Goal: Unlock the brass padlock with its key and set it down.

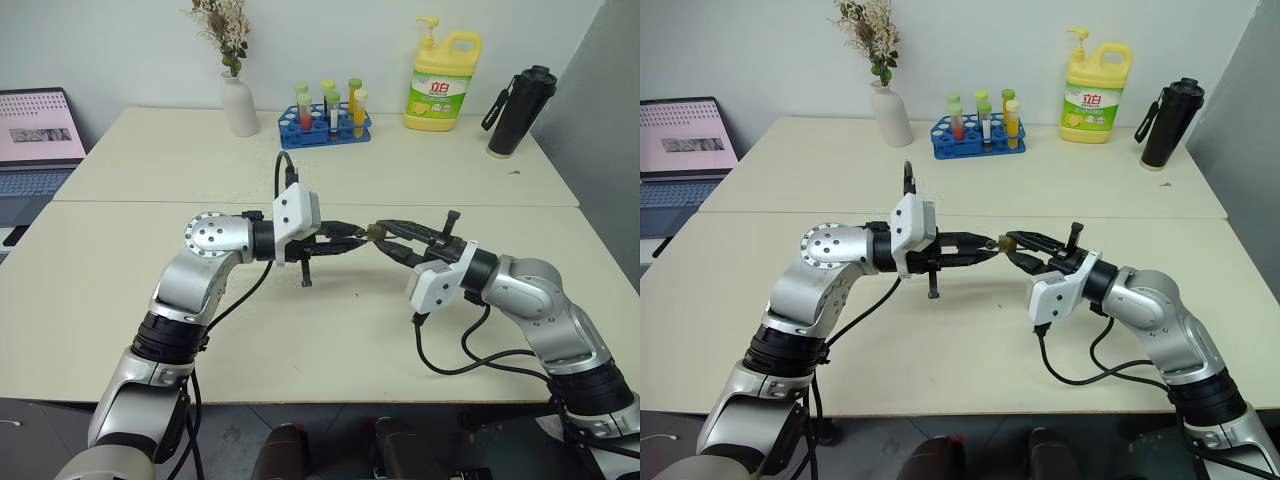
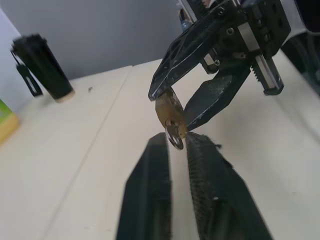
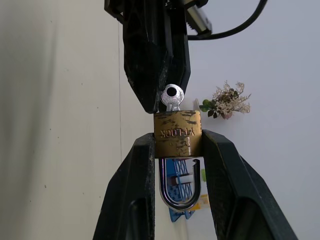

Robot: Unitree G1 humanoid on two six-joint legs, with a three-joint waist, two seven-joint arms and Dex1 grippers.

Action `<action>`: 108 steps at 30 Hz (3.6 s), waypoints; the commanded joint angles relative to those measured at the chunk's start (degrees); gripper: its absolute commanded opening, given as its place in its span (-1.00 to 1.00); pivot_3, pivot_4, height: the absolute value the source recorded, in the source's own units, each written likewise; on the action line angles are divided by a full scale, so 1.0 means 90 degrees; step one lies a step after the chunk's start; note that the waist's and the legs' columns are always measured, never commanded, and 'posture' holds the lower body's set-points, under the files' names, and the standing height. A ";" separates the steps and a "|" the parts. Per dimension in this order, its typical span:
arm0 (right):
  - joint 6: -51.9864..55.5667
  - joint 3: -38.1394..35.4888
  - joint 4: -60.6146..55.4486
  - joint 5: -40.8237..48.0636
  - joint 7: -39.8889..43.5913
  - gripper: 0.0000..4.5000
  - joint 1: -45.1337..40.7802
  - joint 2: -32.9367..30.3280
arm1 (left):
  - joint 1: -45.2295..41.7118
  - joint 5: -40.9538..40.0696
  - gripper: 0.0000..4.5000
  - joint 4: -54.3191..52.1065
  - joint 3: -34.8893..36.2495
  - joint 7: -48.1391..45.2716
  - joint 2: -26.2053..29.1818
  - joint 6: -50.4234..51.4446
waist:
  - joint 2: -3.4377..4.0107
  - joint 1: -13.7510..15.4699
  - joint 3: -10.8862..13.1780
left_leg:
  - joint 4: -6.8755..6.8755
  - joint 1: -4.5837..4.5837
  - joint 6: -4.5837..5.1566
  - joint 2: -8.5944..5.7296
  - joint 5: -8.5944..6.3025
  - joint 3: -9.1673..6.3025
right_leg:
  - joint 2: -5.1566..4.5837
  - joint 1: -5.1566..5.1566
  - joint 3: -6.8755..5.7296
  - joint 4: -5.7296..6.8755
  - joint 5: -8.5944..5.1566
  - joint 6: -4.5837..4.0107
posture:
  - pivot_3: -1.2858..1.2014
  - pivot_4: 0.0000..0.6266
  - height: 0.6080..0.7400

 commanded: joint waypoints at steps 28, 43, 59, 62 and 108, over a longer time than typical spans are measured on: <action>-0.0084 0.0008 -0.0359 0.0098 0.0014 -0.58 -0.0088 0.0044 | -0.0658 -0.1335 0.17 -0.0847 0.0223 0.1106 -0.0246 0.2957 | 0.0000 0.0001 0.0000 | -0.0001 0.0001 -0.0002 -0.0001 0.0001 -0.0002 | -0.0002 0.0000 0.0007 0.0001 0.0002 -0.0004 | 0.03 -0.52 1.00; 0.0252 0.0041 -0.0452 0.0290 0.0249 -0.58 0.0044 0.0035 | -0.0654 -0.1446 -0.93 -0.0804 0.0251 0.1036 -0.0301 0.2929 | 0.0000 0.0001 0.0000 | -0.0001 0.0001 -0.0002 -0.0001 0.0001 -0.0002 | -0.0003 0.0000 0.0007 0.0001 0.0003 -0.0005 | 0.03 -0.52 1.00; 0.5377 -0.1989 -0.2997 0.5112 0.1905 0.58 0.1749 -0.1142 | -0.0669 -0.1390 -0.93 -0.0486 0.0025 0.0141 -0.0155 0.2399 | 0.0000 0.0007 0.0000 | -0.0003 -0.0001 -0.0001 -0.0002 0.0000 -0.0010 | -0.0005 0.0004 0.0002 -0.0002 0.0000 0.0000 | 0.03 -0.52 1.00; 0.6063 -0.2036 -0.3343 0.5782 0.1668 0.28 0.1623 -0.1127 | -0.0684 -0.1441 -0.93 -0.0486 0.0029 -0.0016 -0.0186 0.2372 | 0.0000 -0.0030 0.0000 | -0.0003 0.0003 -0.0001 0.0001 0.0000 -0.0008 | 0.0003 0.0004 0.0004 -0.0001 -0.0006 0.0009 | 0.03 -0.52 1.00; 0.6515 -0.1350 -0.2387 0.6490 0.2103 -1.00 0.0757 -0.1214 | -0.0224 -0.2160 -0.93 -0.1283 0.0042 -0.0802 0.0338 0.2846 | 0.0000 -0.0007 0.0001 | -0.0003 -0.0003 0.0000 0.0001 -0.0001 -0.0008 | 0.0003 0.0001 0.0002 -0.0008 -0.0009 0.0015 | 0.03 -0.52 1.00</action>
